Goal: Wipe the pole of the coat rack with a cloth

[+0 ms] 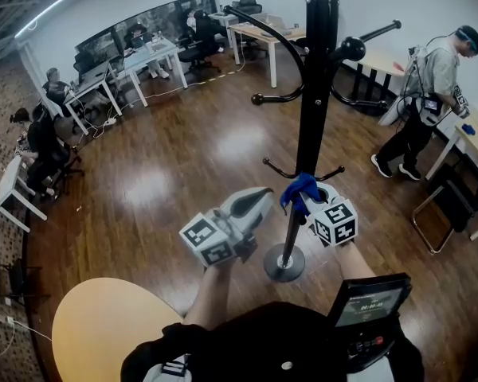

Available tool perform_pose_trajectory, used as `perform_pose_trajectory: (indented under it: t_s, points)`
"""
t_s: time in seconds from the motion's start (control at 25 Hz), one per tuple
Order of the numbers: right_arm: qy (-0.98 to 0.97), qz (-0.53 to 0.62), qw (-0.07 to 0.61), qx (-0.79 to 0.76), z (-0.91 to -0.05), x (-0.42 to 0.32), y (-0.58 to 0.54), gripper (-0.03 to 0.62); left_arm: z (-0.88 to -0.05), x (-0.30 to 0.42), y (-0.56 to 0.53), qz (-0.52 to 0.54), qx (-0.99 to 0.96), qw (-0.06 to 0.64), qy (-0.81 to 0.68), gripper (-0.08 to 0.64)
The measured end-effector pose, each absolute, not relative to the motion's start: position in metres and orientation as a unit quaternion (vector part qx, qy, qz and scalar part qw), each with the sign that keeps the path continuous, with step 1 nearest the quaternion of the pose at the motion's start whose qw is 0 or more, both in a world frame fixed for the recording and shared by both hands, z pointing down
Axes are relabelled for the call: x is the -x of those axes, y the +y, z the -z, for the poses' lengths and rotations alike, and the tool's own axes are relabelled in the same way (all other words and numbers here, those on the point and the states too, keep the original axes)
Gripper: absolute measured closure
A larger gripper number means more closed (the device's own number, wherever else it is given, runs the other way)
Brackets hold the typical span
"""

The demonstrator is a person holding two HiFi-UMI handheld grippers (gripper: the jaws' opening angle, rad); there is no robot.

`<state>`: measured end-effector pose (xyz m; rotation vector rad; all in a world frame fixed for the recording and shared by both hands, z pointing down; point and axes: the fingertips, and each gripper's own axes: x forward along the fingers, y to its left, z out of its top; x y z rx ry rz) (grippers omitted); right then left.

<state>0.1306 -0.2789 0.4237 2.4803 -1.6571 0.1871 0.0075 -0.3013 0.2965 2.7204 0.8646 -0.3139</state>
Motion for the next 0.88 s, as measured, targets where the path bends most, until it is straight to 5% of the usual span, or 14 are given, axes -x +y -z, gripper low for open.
perform_pose_trajectory:
  t_s: [0.24, 0.36, 0.64, 0.88]
  points:
    - [-0.639, -0.223, -0.08, -0.732, -0.426, -0.083, -0.268, 0.574, -0.298, -0.009, -0.294, 0.101, -0.937, 0.141, 0.303, 0.558]
    - [-0.655, -0.228, -0.095, -0.714, -0.421, -0.068, -0.264, 0.574, -0.302, -0.006, -0.29, 0.097, -0.936, 0.144, 0.307, 0.558]
    - [-0.547, -0.115, -0.089, -0.825, -0.42, -0.125, -0.256, 0.574, -0.302, -0.004, -0.279, 0.089, -0.934, 0.149, 0.313, 0.558]
    - [-0.534, 0.051, -0.085, -0.839, -0.289, -0.138, -0.261, 0.574, -0.293, -0.005, -0.28, 0.099, -0.933, 0.15, 0.312, 0.558]
